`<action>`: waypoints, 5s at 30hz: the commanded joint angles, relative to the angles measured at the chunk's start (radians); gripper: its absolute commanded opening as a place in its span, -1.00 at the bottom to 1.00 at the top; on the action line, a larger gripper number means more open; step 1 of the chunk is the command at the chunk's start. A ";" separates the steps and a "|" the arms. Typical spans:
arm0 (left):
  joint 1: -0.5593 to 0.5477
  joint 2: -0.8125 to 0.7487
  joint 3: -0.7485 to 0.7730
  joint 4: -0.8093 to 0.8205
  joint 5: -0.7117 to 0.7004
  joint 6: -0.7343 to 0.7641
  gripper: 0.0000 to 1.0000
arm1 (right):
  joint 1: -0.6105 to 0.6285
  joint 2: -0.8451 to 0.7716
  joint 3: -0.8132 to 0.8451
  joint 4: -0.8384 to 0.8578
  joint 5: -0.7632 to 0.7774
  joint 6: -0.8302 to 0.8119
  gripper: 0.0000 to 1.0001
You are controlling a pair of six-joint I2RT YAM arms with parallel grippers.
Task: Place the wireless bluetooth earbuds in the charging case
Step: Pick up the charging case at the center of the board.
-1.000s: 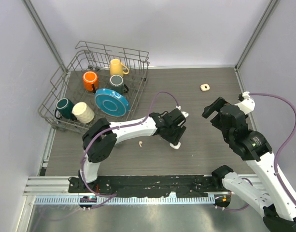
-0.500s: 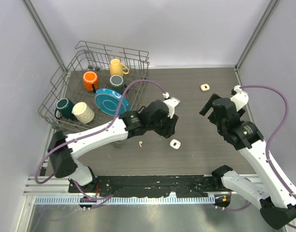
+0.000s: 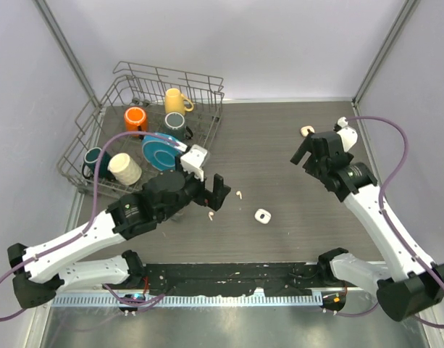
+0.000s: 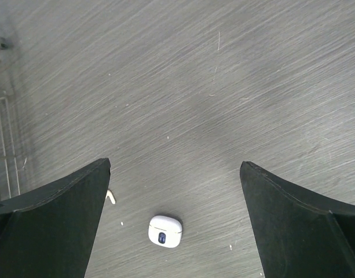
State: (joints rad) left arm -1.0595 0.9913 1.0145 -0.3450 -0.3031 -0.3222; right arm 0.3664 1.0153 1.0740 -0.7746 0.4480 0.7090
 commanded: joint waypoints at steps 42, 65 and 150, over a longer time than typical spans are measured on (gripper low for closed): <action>0.007 -0.217 -0.068 0.023 -0.188 0.135 0.99 | -0.451 1.266 1.130 -0.149 -0.201 0.210 0.72; 0.141 -0.108 -0.047 0.008 -0.051 0.121 1.00 | -0.451 1.519 1.328 -0.118 -0.272 0.152 0.57; 0.216 -0.082 -0.152 0.063 0.025 -0.255 0.99 | -0.366 0.528 -0.158 0.503 -0.543 0.239 -0.98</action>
State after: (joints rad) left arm -0.8486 0.9012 0.8738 -0.3382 -0.2810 -0.4999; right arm -0.0116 1.6936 0.9676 -0.3183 -0.0383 0.8951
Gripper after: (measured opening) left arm 0.996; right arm 0.528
